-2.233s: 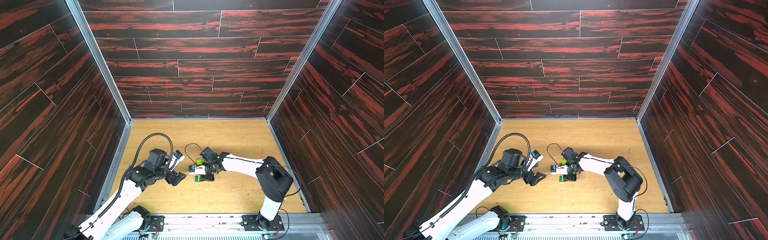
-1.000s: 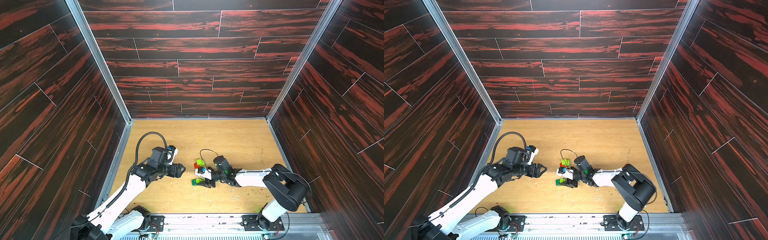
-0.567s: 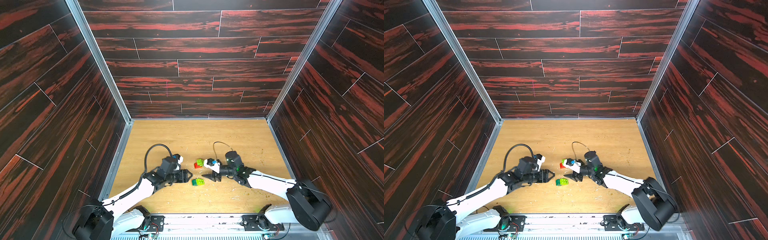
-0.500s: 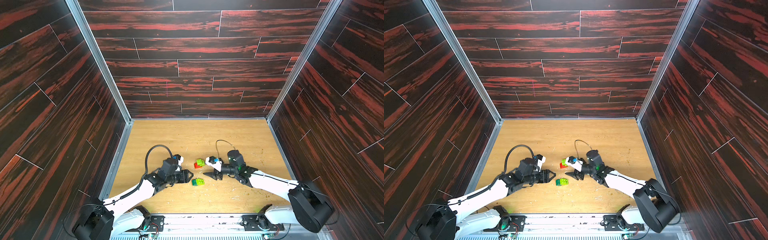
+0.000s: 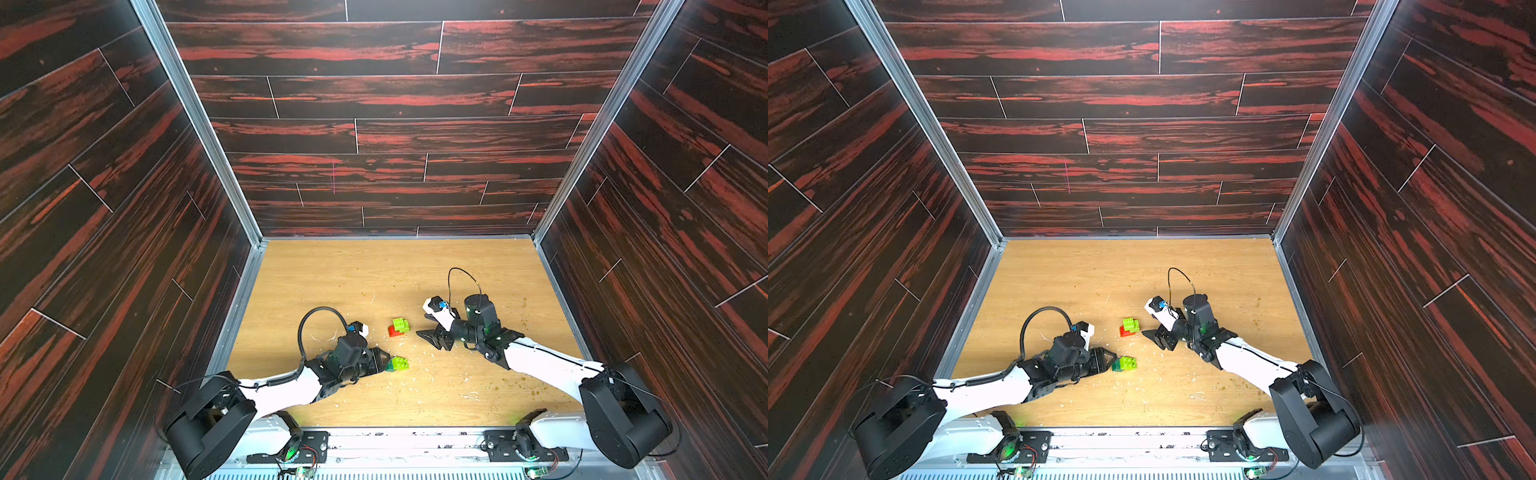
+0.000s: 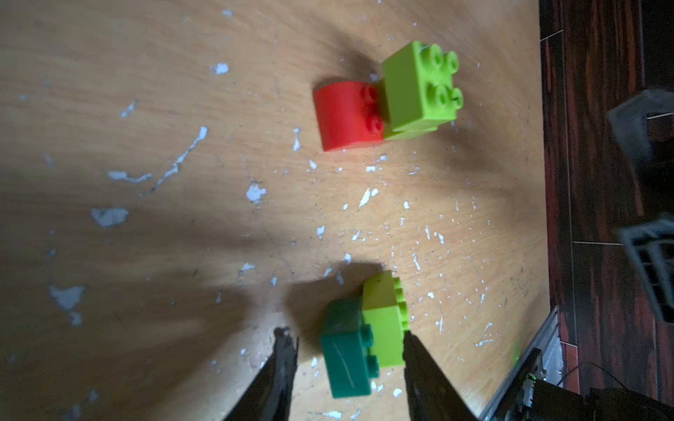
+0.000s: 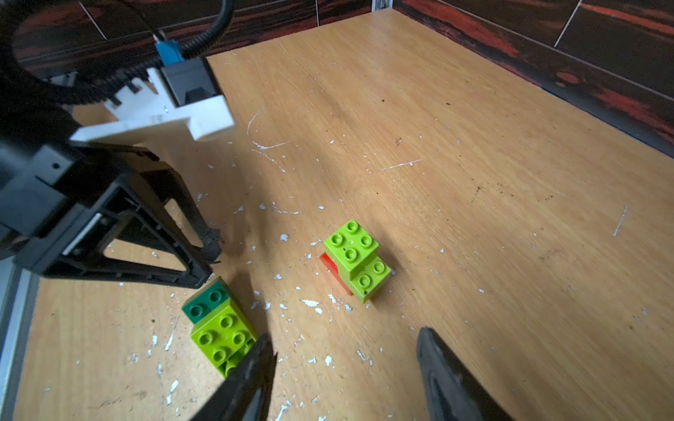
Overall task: Assemble the letter s with lego
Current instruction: Pick up the lego brick from the center of the board.
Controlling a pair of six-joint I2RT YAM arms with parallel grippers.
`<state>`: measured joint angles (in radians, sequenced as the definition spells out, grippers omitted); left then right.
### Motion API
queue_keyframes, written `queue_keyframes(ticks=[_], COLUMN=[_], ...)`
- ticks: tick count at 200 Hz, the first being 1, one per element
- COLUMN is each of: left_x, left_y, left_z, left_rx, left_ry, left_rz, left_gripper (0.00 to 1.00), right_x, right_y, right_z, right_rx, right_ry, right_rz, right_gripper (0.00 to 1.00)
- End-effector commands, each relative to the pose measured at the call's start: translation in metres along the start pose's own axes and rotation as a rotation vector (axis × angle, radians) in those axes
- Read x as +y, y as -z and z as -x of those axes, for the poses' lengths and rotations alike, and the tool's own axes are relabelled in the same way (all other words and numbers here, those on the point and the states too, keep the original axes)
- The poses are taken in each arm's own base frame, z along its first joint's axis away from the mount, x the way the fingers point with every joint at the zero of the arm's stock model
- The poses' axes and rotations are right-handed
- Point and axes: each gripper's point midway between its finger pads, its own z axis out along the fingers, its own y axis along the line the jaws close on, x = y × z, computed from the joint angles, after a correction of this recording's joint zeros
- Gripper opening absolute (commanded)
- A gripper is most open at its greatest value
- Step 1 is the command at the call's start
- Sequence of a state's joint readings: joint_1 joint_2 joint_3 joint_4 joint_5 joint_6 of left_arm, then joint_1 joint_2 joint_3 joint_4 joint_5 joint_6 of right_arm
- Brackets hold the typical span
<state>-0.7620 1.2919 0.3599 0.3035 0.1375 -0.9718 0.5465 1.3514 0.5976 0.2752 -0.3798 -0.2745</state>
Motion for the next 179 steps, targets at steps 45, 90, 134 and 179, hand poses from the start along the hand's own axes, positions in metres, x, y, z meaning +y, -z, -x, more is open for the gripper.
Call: queue_keyframes(ticks=[45, 90, 134, 179], left_x=[-0.005, -0.002, -0.003, -0.003], left_y=[-0.013, -0.015, -0.011, -0.013], left_z=[-0.008, -0.009, -0.008, -0.012], left_rx=[-0.013, -0.017, -0.021, -0.001], left_ry=[0.063, 0.080, 0.075, 0.072], left_rz=[-0.030, -0.032, -0.030, -0.033], left_gripper=[0.48, 0.37, 0.29, 0.29], right_x=[-0.004, -0.002, 0.000, 0.002], right_y=[0.006, 0.006, 0.006, 0.006], right_z=[0.007, 0.005, 0.005, 0.006], right_rx=[-0.009, -0.004, -0.003, -0.005], right_ry=[-0.023, -0.026, -0.032, -0.040], right_rz=[-0.010, -0.001, 0.009, 0.023], right_gripper=[0.65, 0.65, 0.64, 0.64])
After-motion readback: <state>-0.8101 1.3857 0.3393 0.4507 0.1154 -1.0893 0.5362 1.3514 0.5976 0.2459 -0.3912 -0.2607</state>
